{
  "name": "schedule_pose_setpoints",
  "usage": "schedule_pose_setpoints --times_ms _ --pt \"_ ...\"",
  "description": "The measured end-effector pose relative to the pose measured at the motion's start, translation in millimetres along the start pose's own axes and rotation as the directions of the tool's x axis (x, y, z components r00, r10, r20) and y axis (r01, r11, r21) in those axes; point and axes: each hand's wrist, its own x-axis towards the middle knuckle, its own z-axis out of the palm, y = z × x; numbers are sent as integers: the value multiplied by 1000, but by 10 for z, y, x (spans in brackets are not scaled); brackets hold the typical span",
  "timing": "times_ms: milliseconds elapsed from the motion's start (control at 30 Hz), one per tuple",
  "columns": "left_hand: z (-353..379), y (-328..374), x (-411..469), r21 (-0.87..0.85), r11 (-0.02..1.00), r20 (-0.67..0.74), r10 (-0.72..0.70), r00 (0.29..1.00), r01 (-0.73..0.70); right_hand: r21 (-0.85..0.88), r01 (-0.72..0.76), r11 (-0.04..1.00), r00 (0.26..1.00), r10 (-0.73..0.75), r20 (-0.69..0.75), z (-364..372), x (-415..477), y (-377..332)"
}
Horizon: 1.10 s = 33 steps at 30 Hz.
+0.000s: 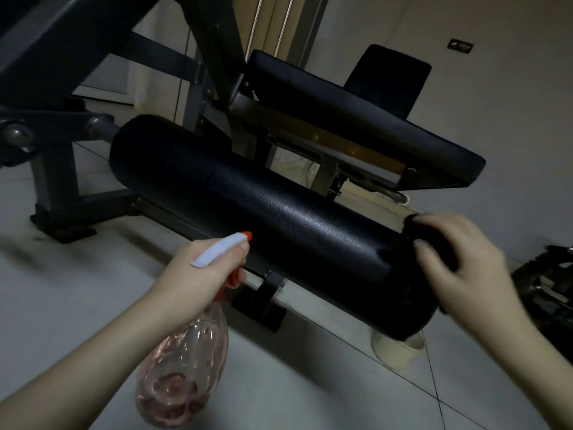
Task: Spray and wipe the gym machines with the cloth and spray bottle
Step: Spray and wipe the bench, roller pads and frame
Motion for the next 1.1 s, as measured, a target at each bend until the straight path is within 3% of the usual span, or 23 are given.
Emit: schedule_pose_setpoints --times_ms 133,267,667,867,1100 --pt "-65 -27 8 21 1000 12 8 1000 -8 -258 168 951 986 -159 54 375 -166 -48" --pt "-138 -46 28 43 999 3 20 1000 -20 -272 234 933 970 -243 0 584 29 -292" --pt "-76 -175 154 -17 1000 -68 -21 997 20 -198 452 869 891 -450 59 1183 775 -1075" --pt "-110 -166 190 16 999 -103 -44 994 46 -146 398 906 916 -383 119 1102 731 -1086" --pt "-265 -235 170 4 999 -147 -52 988 53 -309 499 809 863 -497 92 1183 430 -964"
